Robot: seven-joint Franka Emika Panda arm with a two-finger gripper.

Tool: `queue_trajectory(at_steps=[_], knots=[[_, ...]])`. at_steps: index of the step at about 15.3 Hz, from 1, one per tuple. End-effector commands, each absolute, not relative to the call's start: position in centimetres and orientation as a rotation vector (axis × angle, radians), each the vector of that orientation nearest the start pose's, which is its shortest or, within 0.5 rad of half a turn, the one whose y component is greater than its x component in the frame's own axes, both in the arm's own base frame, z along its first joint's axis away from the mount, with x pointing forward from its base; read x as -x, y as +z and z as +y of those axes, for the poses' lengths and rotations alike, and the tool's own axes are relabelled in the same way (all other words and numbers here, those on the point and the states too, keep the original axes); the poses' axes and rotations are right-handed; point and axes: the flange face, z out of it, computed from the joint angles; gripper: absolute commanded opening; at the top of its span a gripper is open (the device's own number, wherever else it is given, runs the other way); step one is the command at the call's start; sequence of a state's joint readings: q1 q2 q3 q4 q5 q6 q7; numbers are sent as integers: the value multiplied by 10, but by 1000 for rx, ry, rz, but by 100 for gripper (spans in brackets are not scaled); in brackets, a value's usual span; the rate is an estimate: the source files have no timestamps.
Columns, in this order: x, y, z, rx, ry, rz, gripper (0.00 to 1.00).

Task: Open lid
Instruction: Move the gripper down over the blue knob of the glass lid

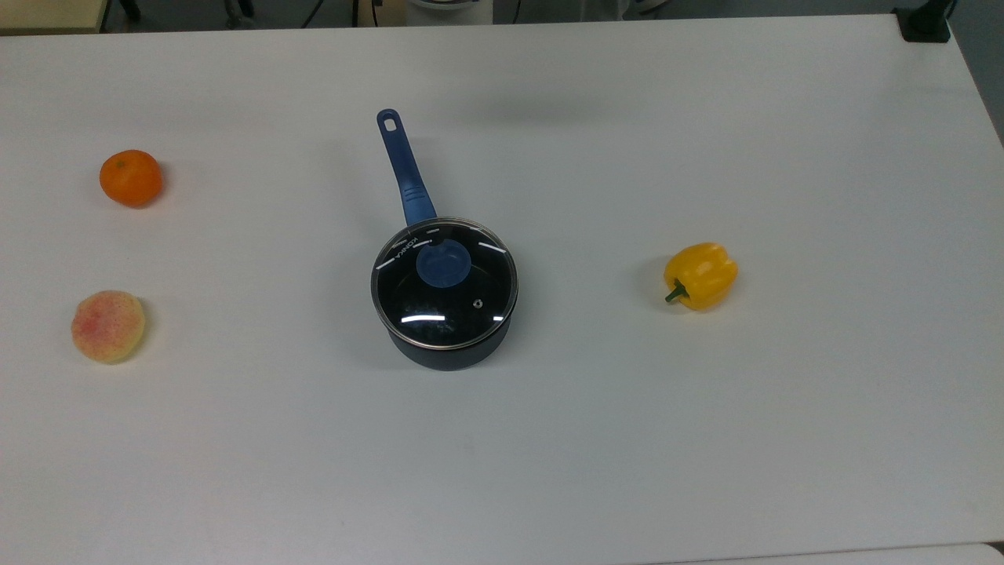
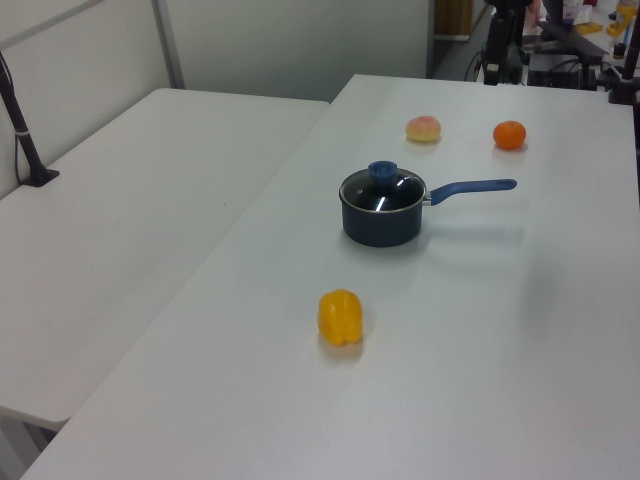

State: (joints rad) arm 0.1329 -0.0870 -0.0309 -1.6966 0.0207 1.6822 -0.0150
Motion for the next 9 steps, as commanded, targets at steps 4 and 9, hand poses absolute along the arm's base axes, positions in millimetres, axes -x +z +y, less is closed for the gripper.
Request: queue_trajectory(at_steps=[4,9], knots=[[-532,622,54,3102,-137,-207,100],[-530,623,54,3104,-132,-205,100]])
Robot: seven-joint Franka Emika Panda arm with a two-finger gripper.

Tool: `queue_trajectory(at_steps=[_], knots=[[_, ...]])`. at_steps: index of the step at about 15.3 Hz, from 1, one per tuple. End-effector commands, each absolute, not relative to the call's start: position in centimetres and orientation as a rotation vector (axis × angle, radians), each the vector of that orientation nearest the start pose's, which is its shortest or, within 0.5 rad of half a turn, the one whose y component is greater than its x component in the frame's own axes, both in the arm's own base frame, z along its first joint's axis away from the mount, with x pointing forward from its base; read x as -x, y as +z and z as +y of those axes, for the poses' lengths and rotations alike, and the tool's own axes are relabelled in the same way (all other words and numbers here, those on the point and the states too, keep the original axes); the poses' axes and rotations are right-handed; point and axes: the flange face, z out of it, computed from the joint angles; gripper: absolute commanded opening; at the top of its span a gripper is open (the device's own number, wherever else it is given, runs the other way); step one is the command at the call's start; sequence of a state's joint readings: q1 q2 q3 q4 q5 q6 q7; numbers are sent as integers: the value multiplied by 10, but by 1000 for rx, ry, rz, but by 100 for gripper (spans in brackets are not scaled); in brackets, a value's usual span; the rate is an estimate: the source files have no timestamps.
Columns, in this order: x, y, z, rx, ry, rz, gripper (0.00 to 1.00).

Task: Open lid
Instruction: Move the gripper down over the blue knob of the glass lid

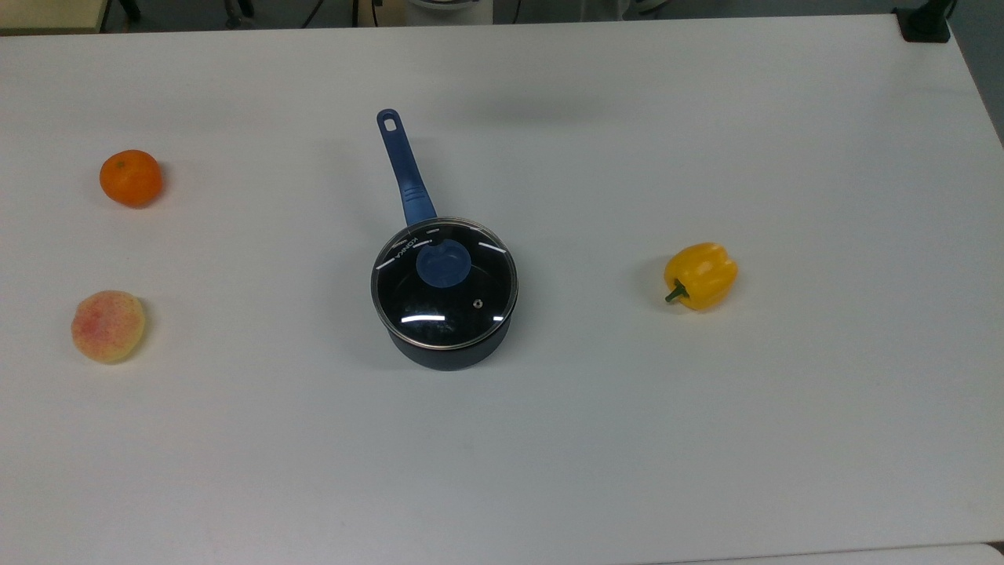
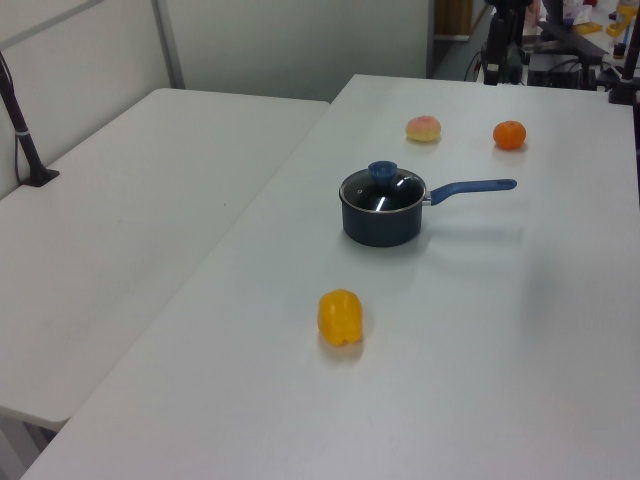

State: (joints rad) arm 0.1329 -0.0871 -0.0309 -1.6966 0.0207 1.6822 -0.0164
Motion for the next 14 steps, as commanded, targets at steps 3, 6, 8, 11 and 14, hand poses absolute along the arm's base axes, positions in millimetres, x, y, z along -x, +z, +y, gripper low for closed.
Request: queue_trajectory(at_steps=[3,6,8,11,14], knots=[[-535,618,56,3104,-135,-226,100],[-547,614,60,3104,-166,-237,100],[-560,608,60,3102,-223,-234,100],[-581,596,63,3092,-323,-231,100],[-601,576,65,3090,-381,-231,100]])
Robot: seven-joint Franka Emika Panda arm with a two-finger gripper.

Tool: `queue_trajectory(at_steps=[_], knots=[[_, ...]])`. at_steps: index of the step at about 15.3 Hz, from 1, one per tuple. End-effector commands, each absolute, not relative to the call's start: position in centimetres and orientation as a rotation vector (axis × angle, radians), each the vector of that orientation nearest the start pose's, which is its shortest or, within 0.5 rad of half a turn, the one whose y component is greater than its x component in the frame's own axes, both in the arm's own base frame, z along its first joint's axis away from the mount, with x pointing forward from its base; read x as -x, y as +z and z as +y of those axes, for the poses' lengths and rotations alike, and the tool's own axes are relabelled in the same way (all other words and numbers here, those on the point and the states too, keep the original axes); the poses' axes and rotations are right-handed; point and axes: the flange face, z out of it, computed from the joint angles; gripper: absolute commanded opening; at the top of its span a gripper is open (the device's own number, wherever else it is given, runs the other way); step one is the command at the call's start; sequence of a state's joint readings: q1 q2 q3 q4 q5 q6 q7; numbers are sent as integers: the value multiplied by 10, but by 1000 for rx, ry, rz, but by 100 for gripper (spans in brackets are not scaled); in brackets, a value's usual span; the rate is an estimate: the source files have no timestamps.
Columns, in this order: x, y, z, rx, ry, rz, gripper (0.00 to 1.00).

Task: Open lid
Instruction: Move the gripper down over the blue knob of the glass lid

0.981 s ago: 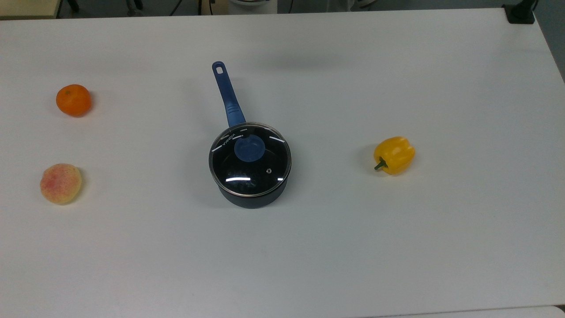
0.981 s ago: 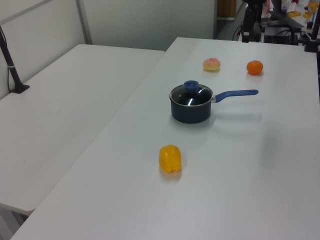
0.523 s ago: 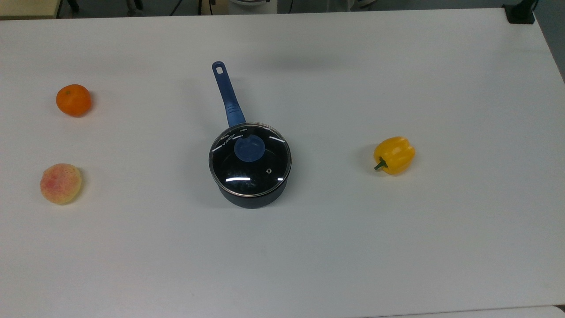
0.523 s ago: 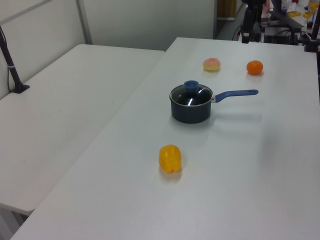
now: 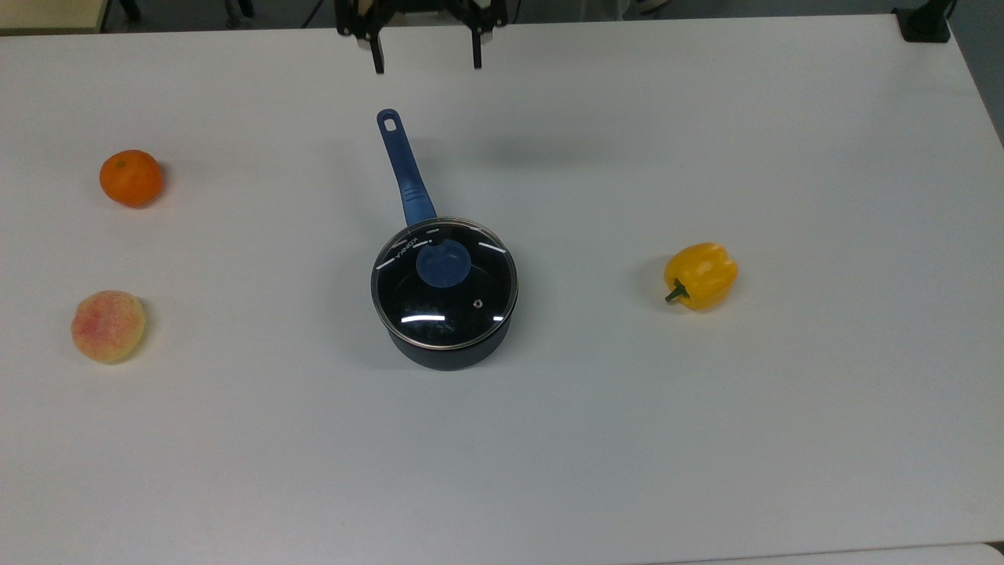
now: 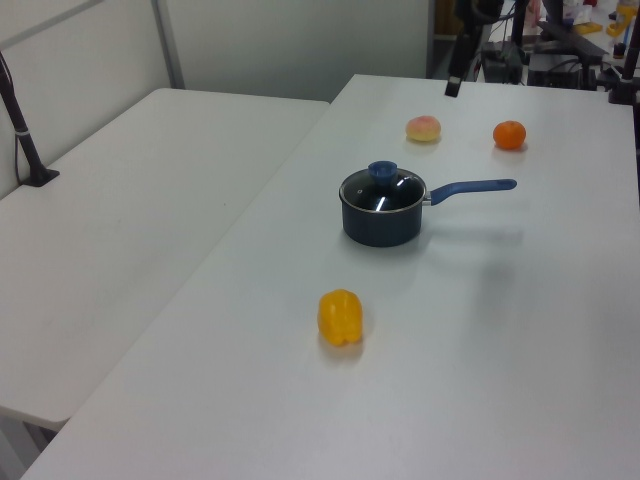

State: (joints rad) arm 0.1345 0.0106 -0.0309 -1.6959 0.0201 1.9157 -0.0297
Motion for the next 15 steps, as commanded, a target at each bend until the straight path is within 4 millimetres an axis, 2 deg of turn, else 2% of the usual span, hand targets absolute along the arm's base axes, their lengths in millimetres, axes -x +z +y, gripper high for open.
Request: queue_trajectory(at_steps=[1,3,6,7,8,15], knots=[[-606,571,70,3085,-407,-240,100],[-617,559,73,3090,-448,-256,100],[-637,522,80,3098,-457,-271,100],[-645,505,92,3093,-474,-294,100],[-653,489,96,3090,-480,-278,100],[-682,452,101,3105,-540,-272,100]])
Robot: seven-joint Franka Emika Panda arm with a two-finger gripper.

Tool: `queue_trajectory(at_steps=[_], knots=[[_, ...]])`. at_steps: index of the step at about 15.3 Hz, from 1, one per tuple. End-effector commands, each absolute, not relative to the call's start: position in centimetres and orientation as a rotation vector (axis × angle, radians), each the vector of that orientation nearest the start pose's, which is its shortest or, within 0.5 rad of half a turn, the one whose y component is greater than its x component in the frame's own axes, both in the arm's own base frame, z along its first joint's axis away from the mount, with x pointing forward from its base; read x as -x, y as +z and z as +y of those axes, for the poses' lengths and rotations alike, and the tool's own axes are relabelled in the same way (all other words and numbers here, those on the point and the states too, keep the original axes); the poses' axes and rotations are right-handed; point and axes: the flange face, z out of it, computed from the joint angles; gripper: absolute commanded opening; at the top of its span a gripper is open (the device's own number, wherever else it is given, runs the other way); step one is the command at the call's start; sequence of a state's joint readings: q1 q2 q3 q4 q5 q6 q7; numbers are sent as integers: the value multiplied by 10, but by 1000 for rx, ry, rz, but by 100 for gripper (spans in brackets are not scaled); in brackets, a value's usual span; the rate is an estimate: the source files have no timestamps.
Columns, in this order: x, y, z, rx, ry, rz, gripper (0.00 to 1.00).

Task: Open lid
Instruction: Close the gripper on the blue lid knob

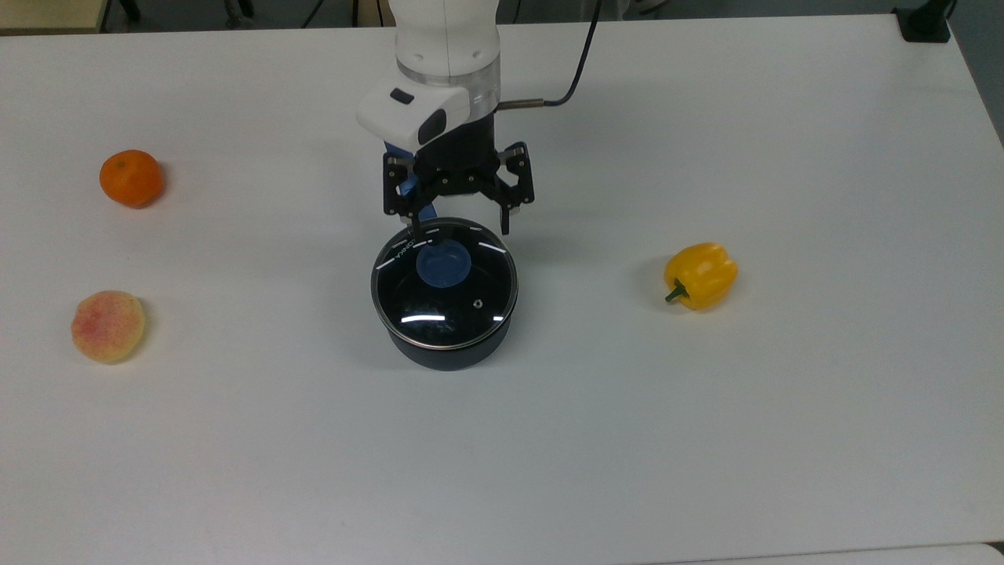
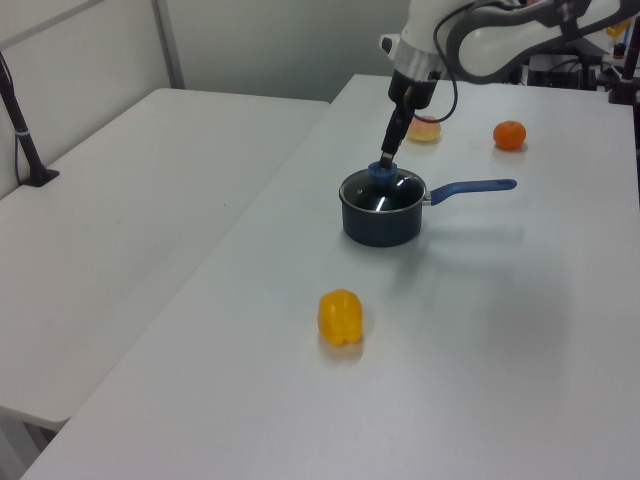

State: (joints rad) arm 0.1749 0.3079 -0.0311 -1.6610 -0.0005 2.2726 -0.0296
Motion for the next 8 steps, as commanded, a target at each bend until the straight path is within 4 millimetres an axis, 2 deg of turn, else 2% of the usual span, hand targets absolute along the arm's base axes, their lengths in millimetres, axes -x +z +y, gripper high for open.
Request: queue_trajectory(at_steps=[1,8], knots=[[-683,449,100,3107,-540,-271,100],[-691,427,98,3158,-566,-344,100]])
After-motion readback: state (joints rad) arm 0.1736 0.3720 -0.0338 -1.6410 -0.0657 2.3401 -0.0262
